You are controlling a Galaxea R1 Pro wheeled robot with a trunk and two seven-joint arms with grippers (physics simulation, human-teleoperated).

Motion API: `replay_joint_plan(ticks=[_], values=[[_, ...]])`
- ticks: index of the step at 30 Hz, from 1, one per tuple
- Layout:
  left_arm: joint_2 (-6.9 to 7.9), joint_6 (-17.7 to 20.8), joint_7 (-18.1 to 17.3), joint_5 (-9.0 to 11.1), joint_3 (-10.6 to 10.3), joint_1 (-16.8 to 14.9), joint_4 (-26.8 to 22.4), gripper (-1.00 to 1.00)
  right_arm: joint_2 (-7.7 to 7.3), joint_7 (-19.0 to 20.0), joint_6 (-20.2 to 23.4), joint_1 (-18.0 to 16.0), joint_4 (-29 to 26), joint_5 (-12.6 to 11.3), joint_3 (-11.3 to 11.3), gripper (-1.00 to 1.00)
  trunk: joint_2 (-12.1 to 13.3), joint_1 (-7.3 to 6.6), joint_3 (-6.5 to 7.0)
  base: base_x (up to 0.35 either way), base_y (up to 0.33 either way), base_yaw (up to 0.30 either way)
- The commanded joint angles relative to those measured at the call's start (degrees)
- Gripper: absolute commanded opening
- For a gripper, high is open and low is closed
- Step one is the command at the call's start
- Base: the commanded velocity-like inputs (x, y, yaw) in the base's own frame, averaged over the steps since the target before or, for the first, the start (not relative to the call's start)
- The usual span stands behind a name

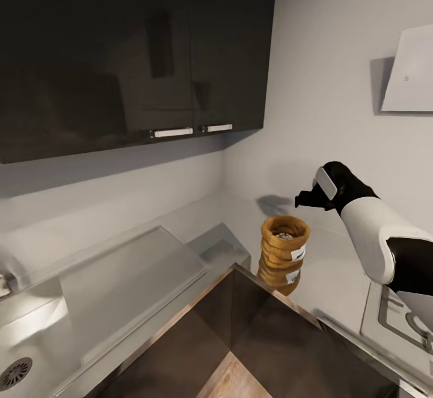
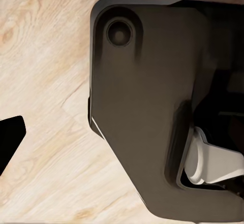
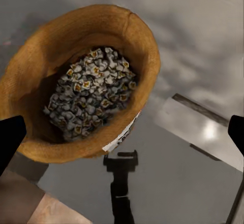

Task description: In the kitchen, take the popcorn bag from the countertop, put it into the microwave, and heat it until the popcorn is cooked so the cooked popcorn ends up inside the bag.

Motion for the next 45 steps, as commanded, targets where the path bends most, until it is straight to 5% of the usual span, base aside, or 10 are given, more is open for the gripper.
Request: replay_joint_plan(ticks=[1, 21, 28, 45], values=[[-0.07, 0.4, 0.0, 0.1, 0.3, 0.1, -0.2, 1.00, 0.00, -0.6, 0.1, 0.0, -0.1, -0.6, -0.2, 1.00, 0.0, 0.02, -0.01, 0.011, 0.000, 0.244], [-0.14, 0.4, 0.0, 0.0, 0.3, 0.1, -0.1, 1.00, -0.39, -0.6, 0.1, 0.0, 0.5, -0.5, -0.1, 1.00, 0.0, 0.02, -0.01, 0.069, -0.096, 0.083], [-0.14, 0.4, 0.0, 0.0, 0.3, 0.1, -0.1, 1.00, -2.14, -0.5, 0.1, 0.0, 8.3, -0.5, -0.1, 1.00, 0.0, 0.02, -0.01, 0.007, -0.008, 0.000], [-0.14, 0.4, 0.0, 0.0, 0.3, 0.1, -0.1, 1.00, -1.85, -0.3, -0.3, 0.0, 14.7, -0.6, -0.2, 1.00, 0.0, 0.02, -0.01, 0.000, 0.000, 0.000]])
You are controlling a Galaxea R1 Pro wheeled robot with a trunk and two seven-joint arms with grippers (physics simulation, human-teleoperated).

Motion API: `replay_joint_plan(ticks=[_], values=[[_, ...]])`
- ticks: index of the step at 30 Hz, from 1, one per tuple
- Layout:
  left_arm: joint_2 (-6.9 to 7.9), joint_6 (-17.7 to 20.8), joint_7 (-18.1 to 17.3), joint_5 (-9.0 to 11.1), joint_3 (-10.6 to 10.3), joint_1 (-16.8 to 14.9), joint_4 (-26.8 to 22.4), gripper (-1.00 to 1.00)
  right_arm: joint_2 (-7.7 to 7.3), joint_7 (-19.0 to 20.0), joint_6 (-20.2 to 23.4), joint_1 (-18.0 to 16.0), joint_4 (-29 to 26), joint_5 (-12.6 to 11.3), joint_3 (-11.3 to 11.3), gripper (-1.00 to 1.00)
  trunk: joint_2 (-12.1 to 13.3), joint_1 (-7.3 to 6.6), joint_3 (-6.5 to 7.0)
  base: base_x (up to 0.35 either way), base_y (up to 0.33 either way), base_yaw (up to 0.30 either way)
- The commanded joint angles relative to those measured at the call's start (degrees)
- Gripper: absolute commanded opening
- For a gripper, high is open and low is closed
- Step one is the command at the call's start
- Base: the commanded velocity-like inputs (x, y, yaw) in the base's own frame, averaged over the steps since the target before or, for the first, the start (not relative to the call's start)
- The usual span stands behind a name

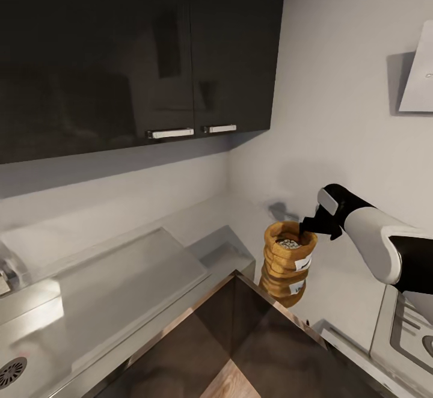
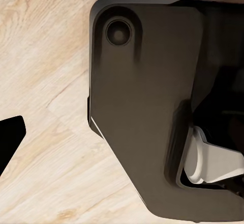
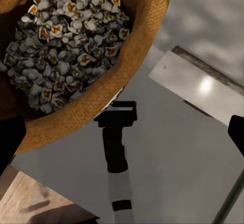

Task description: In the kitchen, take the popcorn bag from the countertop, put it into the microwave, and heat it until the popcorn is cooked so the cooked popcorn ends up inside the bag.

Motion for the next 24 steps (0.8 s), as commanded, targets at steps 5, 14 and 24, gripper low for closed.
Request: replay_joint_plan(ticks=[5, 14, 24], values=[[-0.06, 0.4, 0.0, 0.0, 0.3, 0.1, -0.2, 1.00, 0.30, -0.7, 0.0, 0.0, 0.0, -0.6, -0.2, 1.00, 0.0, 0.02, -0.01, 0.000, 0.000, 0.000], [-0.06, 0.4, 0.0, 0.0, 0.3, 0.1, -0.2, 1.00, 3.21, -9.7, -1.0, 0.0, 1.6, -0.9, -12.4, 1.00, 0.0, 0.02, -0.01, 0.000, 0.000, 0.000], [-0.06, 0.4, 0.0, 0.0, 0.3, 0.1, -0.2, 1.00, 3.77, -30.5, -14.1, 0.0, 4.5, -1.1, -28.1, 1.00, 0.0, 0.02, -0.01, 0.000, 0.000, 0.000]])
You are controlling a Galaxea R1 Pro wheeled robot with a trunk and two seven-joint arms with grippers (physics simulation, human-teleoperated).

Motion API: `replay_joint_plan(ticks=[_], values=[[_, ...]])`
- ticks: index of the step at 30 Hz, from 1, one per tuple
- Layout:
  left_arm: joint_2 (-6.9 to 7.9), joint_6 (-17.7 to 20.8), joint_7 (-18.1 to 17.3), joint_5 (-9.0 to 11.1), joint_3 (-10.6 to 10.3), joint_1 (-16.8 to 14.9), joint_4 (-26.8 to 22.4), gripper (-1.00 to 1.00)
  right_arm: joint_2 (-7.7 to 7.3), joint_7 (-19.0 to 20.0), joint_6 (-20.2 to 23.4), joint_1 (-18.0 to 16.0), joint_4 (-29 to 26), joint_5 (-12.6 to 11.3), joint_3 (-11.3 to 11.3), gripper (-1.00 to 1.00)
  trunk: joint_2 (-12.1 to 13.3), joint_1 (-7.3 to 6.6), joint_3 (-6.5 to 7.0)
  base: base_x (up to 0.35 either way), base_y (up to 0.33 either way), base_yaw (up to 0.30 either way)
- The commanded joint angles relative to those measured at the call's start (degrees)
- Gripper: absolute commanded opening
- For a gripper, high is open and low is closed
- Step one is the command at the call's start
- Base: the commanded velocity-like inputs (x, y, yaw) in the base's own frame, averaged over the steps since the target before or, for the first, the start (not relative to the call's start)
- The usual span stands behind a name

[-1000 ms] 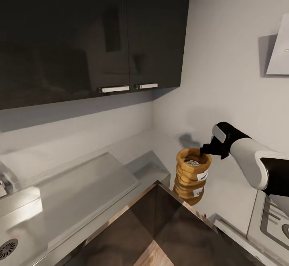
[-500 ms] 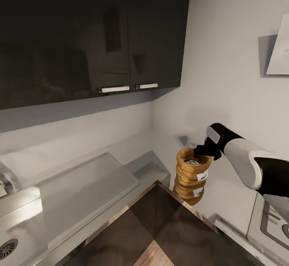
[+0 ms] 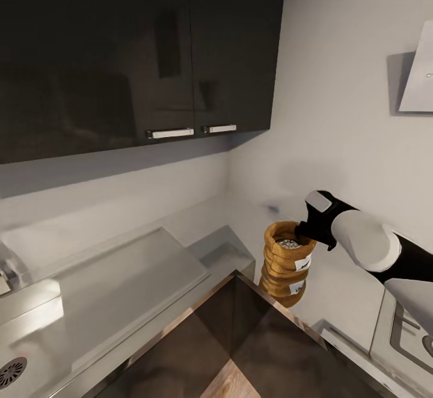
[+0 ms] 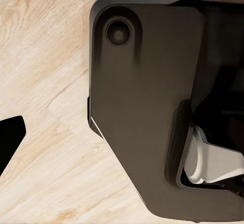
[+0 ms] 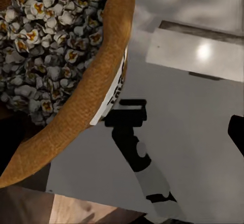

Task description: In the kitchen, take the popcorn bag from the countertop, put it into the microwave, and heat it until the popcorn is cooked so the cooked popcorn ends up inside the bag.

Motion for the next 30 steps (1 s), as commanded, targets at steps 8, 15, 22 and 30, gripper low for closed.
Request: replay_joint_plan(ticks=[8, 15, 22, 30], values=[[-0.06, 0.4, 0.0, 0.1, 0.3, 0.1, -0.2, 1.00, 0.21, -1.3, -3.1, 0.0, 0.3, -0.6, -0.2, 1.00, 0.0, 0.02, -0.06, 0.000, 0.000, 0.000], [-0.06, 0.4, 0.0, 0.0, 0.3, 0.1, -0.2, 1.00, 0.54, -1.3, -3.3, 0.0, 0.3, -2.0, -4.5, 1.00, 0.0, 0.02, -0.38, 0.000, 0.000, 0.000], [-0.06, 0.4, 0.0, 0.0, 0.3, 0.1, -0.2, 1.00, 0.54, -1.3, -3.3, 0.0, 0.3, -2.6, -10.1, 1.00, 0.0, 0.02, -0.45, 0.000, 0.000, 0.000], [-0.06, 0.4, 0.0, 0.0, 0.3, 0.1, -0.2, 1.00, 0.51, -1.7, -3.4, 0.0, 0.3, -2.6, -13.7, 1.00, 0.0, 0.02, -0.66, 0.000, 0.000, 0.000]])
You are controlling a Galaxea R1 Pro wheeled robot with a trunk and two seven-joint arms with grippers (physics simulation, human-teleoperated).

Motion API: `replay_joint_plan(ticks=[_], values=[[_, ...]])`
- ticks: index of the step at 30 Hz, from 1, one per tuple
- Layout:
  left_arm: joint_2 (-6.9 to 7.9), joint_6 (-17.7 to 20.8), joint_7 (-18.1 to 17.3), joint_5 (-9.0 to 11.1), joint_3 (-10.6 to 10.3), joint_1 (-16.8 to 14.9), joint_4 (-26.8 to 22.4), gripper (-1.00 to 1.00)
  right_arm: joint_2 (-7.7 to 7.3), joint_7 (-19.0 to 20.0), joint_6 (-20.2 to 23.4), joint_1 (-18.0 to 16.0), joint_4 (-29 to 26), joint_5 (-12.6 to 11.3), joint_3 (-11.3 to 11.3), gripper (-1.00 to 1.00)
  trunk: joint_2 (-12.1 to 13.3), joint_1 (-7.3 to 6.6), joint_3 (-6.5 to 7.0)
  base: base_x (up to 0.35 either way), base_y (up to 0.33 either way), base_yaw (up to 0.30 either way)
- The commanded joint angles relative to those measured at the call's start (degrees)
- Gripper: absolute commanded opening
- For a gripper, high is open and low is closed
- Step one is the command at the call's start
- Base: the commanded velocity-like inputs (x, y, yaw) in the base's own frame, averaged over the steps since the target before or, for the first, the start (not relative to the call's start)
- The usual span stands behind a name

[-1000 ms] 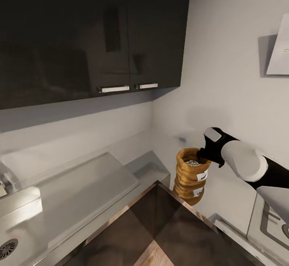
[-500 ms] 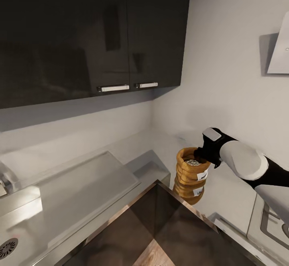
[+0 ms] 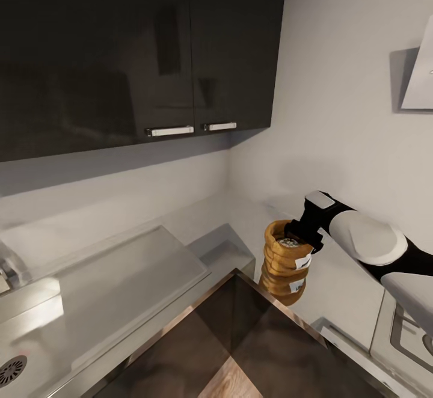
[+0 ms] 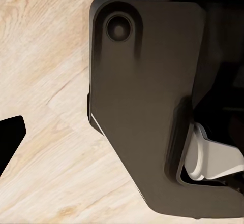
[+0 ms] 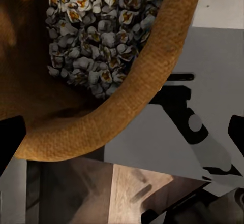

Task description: In the kitchen, take the popcorn bag from the countertop, put it into the microwave, and heat it until the popcorn is cooked so the cooked popcorn ends up inside the bag.

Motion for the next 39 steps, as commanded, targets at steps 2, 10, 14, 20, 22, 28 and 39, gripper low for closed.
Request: replay_joint_plan(ticks=[2, 10, 14, 20, 22, 28, 39], values=[[-0.06, 0.4, 0.0, 0.0, 0.3, 0.1, -0.2, 1.00, -0.03, -0.3, 0.2, 0.0, -0.1, -0.6, 0.3, 1.00, 0.0, 0.02, -0.09, 0.000, 0.000, 0.000], [-0.06, 0.4, 0.0, 0.0, 0.3, 0.1, -0.2, 1.00, -0.10, -8.5, -4.7, 0.0, -0.1, -0.6, 0.2, 1.00, 0.0, 0.02, -0.27, 0.108, 0.000, 0.000], [-0.06, 0.4, 0.0, 0.0, 0.3, 0.1, -0.2, 1.00, -0.11, -10.2, -6.0, 0.0, -0.1, -0.6, -0.2, 1.00, 0.0, 0.02, -0.27, 0.012, 0.000, 0.000], [-0.06, 0.4, 0.0, 0.0, 0.3, 0.1, -0.2, 1.00, -0.14, -11.8, -6.2, 0.0, -0.1, -0.6, -4.1, 1.00, 0.0, 0.02, -0.27, 0.038, 0.000, 0.000], [-0.06, 0.4, 0.0, 0.0, 0.3, 0.1, -0.2, 1.00, -0.14, -12.0, -6.2, 0.0, -0.1, -0.6, -5.5, 1.00, 0.0, 0.02, -0.27, 0.247, 0.000, 0.000], [-0.06, 0.4, 0.0, 0.0, 0.3, 0.1, -0.2, 1.00, -0.14, -12.4, -6.2, 0.1, -0.1, -0.6, -6.4, 1.00, 0.0, 0.02, -0.27, 0.054, 0.000, 0.000], [-0.09, 0.3, 0.0, 0.0, 0.3, 0.1, -0.2, 1.00, -0.31, -19.2, -10.0, 0.2, -0.1, -0.6, -12.4, 1.00, 0.0, 0.02, -0.28, 0.001, 0.000, 0.000]])
